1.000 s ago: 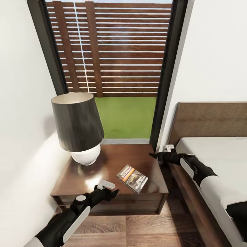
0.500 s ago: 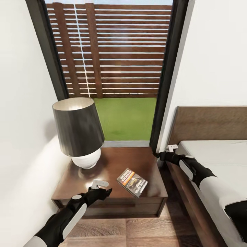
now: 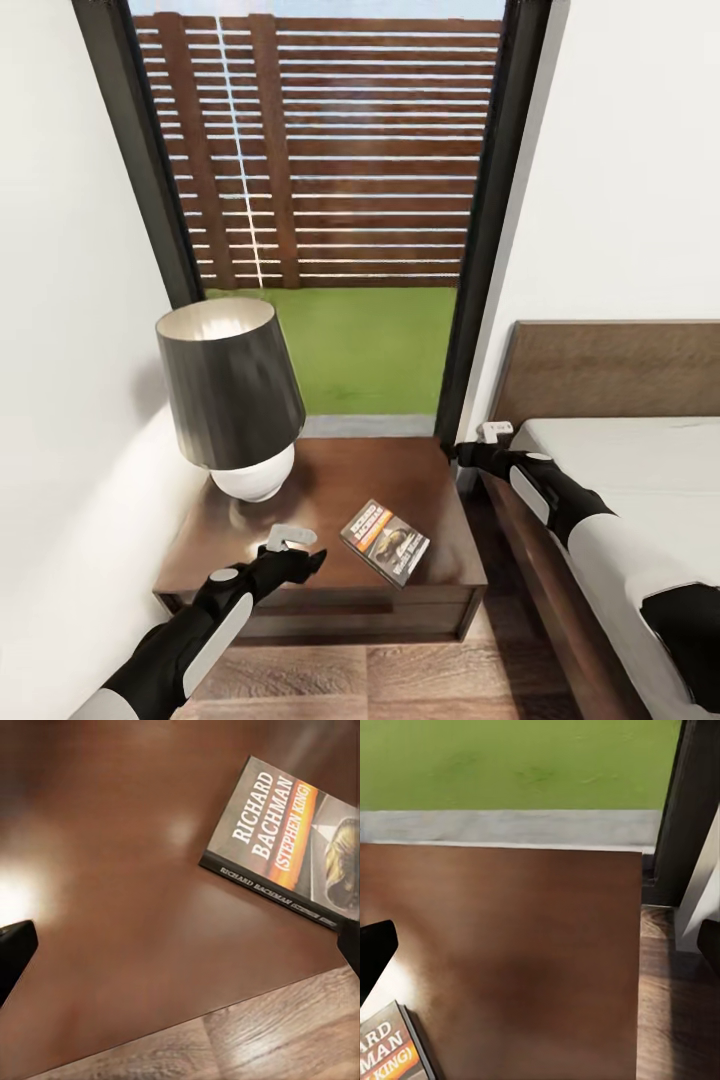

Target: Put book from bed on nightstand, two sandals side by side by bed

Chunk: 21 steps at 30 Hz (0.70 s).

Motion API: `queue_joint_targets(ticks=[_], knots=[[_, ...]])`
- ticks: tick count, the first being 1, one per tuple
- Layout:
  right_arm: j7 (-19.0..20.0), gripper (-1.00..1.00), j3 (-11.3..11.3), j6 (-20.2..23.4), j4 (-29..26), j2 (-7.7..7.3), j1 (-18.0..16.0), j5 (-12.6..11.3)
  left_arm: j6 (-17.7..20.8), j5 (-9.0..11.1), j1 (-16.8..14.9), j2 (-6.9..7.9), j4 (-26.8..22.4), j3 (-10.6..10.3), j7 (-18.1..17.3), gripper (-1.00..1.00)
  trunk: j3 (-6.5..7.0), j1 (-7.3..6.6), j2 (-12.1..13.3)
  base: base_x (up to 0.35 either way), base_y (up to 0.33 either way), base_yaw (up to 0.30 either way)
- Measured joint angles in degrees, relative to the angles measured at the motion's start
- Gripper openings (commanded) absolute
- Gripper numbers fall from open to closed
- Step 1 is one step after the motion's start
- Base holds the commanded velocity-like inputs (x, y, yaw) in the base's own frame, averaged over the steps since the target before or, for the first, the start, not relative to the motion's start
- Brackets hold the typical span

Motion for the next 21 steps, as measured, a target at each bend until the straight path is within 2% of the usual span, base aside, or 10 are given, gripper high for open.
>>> queue_joint_targets(ticks=[21], knots=[[0.2, 1.00, 0.1, -0.1, 0.0, 0.05, 0.1, 0.0, 0.2, 0.0, -0.5, -0.06, 2.3, 0.0, 0.0, 1.00, 3.77, -4.61, 8.4, 0.000, 0.000, 0.000]])
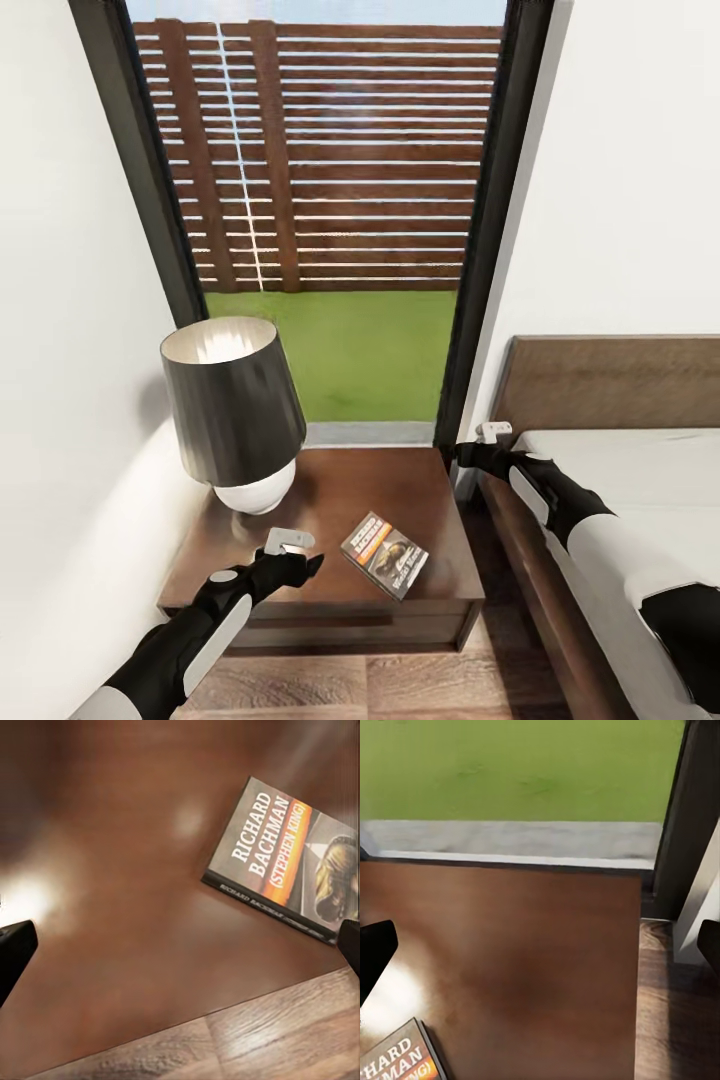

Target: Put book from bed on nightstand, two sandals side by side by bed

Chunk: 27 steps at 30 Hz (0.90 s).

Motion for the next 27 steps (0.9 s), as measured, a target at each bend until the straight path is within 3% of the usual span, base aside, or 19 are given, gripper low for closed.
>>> queue_joint_targets(ticks=[27], knots=[[-0.2, 1.00, 0.4, -0.1, 0.0, 0.08, 0.0, 0.0, 0.0, 0.0, 0.0, 0.09, 0.1, 0.6, 0.0, 1.00, 4.85, -5.93, 10.8, 0.000, 0.000, 0.000]])
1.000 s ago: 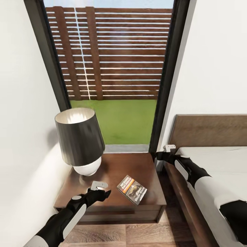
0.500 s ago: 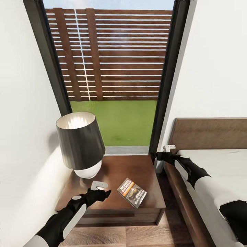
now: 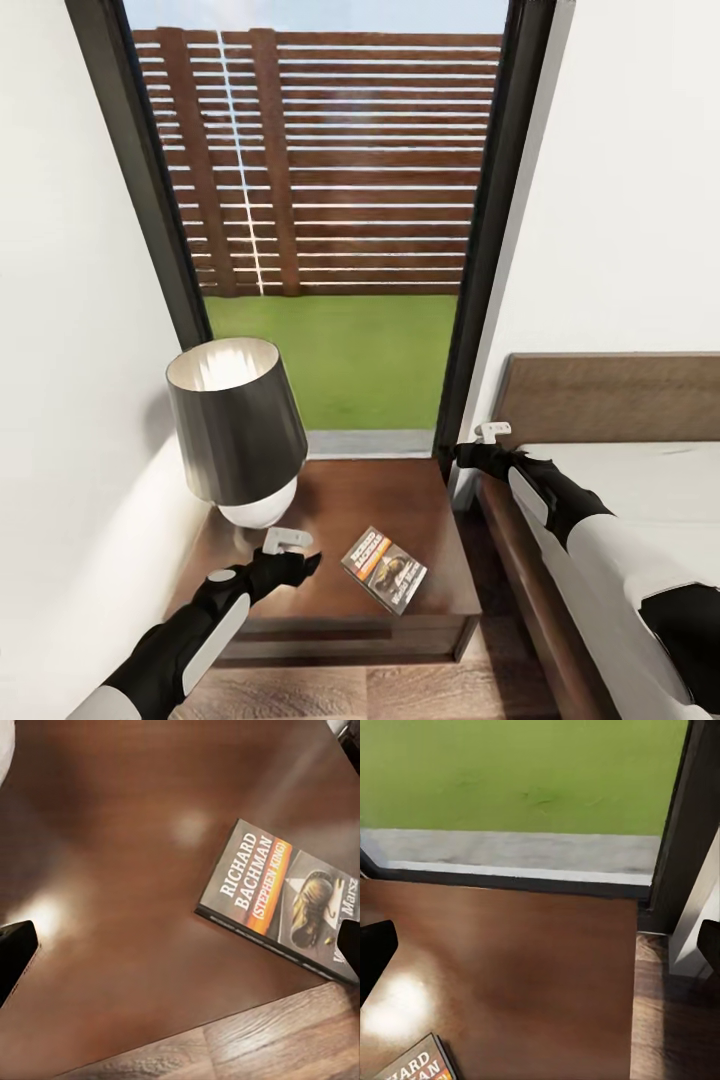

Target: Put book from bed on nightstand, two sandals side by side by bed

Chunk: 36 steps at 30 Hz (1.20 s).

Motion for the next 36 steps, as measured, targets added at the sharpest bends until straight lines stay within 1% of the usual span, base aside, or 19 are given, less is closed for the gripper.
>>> queue_joint_targets(ticks=[1, 2, 6, 25, 31, 34, 35, 36], knots=[[0.0, 1.00, 0.0, 0.0, 0.0, 0.00, 0.0, 0.0, 0.0, 0.0, 0.0, 0.00, 0.0, 0.2, 0.0, 1.00, 0.18, -0.22, 0.4, 0.000, 0.000, 0.000], [0.0, 1.00, 0.0, 0.0, 0.0, 0.00, 0.0, 0.0, 0.0, 0.0, 0.0, 0.00, 0.1, 1.0, 0.0, 1.00, 0.36, -0.44, 0.8, 0.000, 0.000, 0.000], [0.0, 1.00, 0.0, 0.0, 0.0, 0.00, 0.0, 0.0, 0.0, -0.1, 0.0, 0.00, 0.2, 1.6, 0.0, 1.00, 1.08, -1.32, 2.4, 0.000, 0.000, 0.000], [-0.2, 1.00, 0.1, 0.1, 0.1, 0.00, 0.0, -0.1, 0.0, -0.1, 0.0, 0.02, 0.6, 1.8, 0.0, 1.00, 4.49, -5.49, 10.0, 0.000, 0.000, 0.000], [-0.6, 1.00, 2.5, 0.2, 4.4, 0.28, 0.0, 0.0, 0.1, -0.1, 0.0, 0.61, 0.8, 1.9, 0.2, 1.00, 5.56, -6.81, 12.4, 0.000, 0.000, 0.000], [-0.6, 1.00, 3.0, 0.3, 5.4, 0.33, 0.0, 0.0, 0.2, -0.1, 0.0, 0.74, 1.0, 2.0, 1.4, 1.00, 6.10, -7.47, 13.6, 0.000, 0.000, 0.000], [-0.5, 1.00, 3.2, 0.4, 7.5, 0.36, 0.1, 0.0, 0.3, 0.0, 0.1, 0.78, 2.0, 2.0, 3.2, 1.00, 6.28, -7.68, 14.0, 0.000, 0.000, 0.000], [-0.5, 1.00, 3.2, 0.3, 8.3, 0.36, 0.1, 0.0, 0.3, 0.1, 0.1, 0.75, 2.4, 2.0, 3.7, 1.00, 6.46, -7.91, 14.4, 0.000, 0.000, 0.000]])
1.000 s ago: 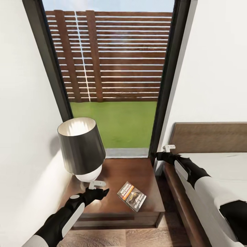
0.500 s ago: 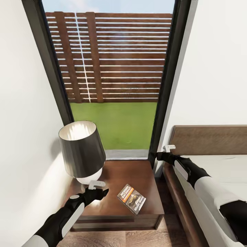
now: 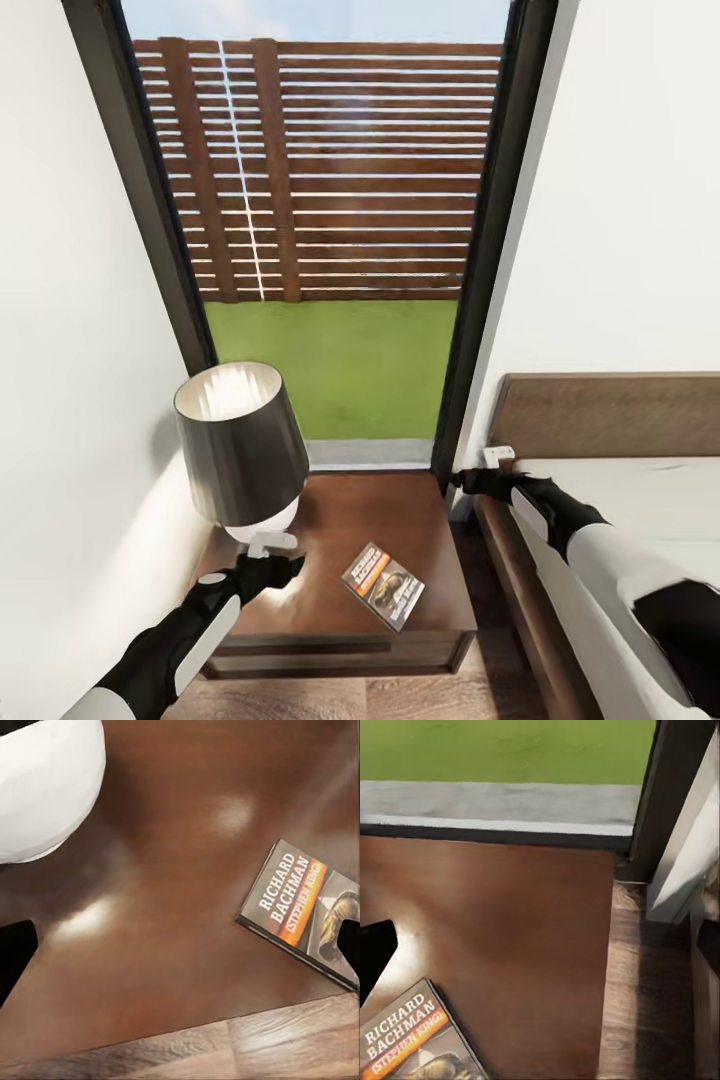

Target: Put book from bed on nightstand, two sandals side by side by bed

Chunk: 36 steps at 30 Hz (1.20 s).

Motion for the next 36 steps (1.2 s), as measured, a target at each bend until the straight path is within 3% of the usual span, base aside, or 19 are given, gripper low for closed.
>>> queue_joint_targets(ticks=[3, 4, 10, 20, 27, 29, 30, 35, 36], knots=[[-0.1, 1.00, 0.1, -0.4, 3.7, 0.04, 0.0, 0.0, -0.2, 0.5, 0.1, -0.40, 3.5, -0.1, 2.0, 1.00, 0.54, -0.66, 1.2, 0.000, 0.000, 0.000], [-0.1, 1.00, 0.1, -0.5, 5.9, 0.32, 0.0, 0.0, -0.8, 1.6, 0.2, -0.59, 6.2, -0.1, 2.6, 1.00, 0.71, -0.88, 1.6, 0.000, 0.000, 0.000], [-0.1, 1.00, 0.0, -0.6, 9.6, 2.01, 0.0, -0.1, -2.5, 5.5, 0.2, -0.65, 9.5, -0.2, 2.9, 1.00, 1.80, -2.20, 4.0, 0.000, 0.000, 0.000], [-0.1, 1.00, 0.0, -0.5, 12.5, 2.56, 0.1, -0.1, -2.7, 6.0, 0.2, -0.57, 11.5, -0.1, 2.8, 1.00, 3.59, -4.39, 8.0, 0.000, 0.000, 0.000], [-0.1, 1.00, 0.0, -0.5, 17.4, 2.67, 0.2, -0.1, -3.4, 6.7, 0.3, -0.73, 17.4, -0.1, 2.6, 1.00, 4.85, -5.93, 10.8, 0.000, 0.000, 0.000], [-0.1, 1.00, 0.1, -0.5, 18.1, 2.65, 1.2, 0.0, -5.0, 8.0, 0.3, -0.75, 20.4, -0.1, 2.6, 1.00, 5.20, -6.37, 11.6, 0.000, 0.000, 0.000], [-0.2, 1.00, 0.2, -0.5, 18.4, 2.62, 2.8, 0.0, -7.1, 10.0, 0.3, -0.87, 23.9, -0.2, 2.6, 1.00, 5.37, -6.59, 12.0, 0.000, 0.000, 0.000], [-1.8, 1.00, 0.1, -0.6, 18.5, 2.63, 5.4, 0.0, -9.1, 11.3, 0.3, -2.57, 29.5, -0.2, 2.6, 1.00, 6.28, -7.69, 14.0, 0.000, 0.000, 0.000], [-4.0, 1.00, 0.2, -0.6, 18.4, 2.63, 6.7, 0.0, -10.5, 11.5, 0.3, -3.70, 32.3, -0.3, 2.5, 1.00, 6.45, -7.91, 14.4, 0.000, 0.000, 0.000]])
